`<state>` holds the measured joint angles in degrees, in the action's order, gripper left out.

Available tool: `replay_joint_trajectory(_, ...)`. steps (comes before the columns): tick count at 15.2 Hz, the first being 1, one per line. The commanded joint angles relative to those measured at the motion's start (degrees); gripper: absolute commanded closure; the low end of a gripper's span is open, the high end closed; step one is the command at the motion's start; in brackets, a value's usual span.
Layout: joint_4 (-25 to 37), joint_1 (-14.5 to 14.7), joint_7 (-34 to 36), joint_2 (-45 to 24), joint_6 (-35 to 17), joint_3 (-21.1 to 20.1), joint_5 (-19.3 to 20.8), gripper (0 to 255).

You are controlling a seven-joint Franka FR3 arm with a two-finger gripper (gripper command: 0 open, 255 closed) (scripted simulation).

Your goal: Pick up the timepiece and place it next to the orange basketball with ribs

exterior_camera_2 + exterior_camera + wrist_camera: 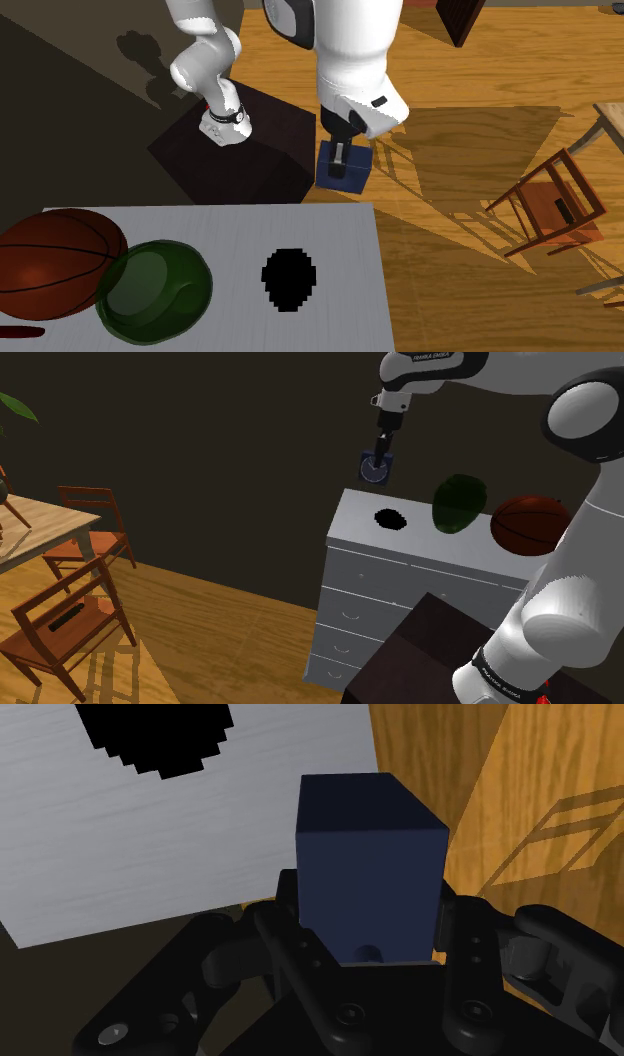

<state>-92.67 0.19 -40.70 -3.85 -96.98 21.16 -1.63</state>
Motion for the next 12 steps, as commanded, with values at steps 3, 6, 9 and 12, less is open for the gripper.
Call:
replay_joint_trajectory(3, 3.91, -0.12, -0.09, -0.58, 3.37, 0.07, -0.21, 255)
replay_joint_trajectory(6, 7.0, -0.26, -0.22, -1.2, 5.89, 0.15, -0.44, 255)
replay_joint_trajectory(9, 10.33, -0.46, -0.39, -2.0, 8.48, 0.26, -0.74, 255)
replay_joint_trajectory(12, 13.95, -0.72, -0.6, -2.99, 11.18, 0.38, -1.12, 255)
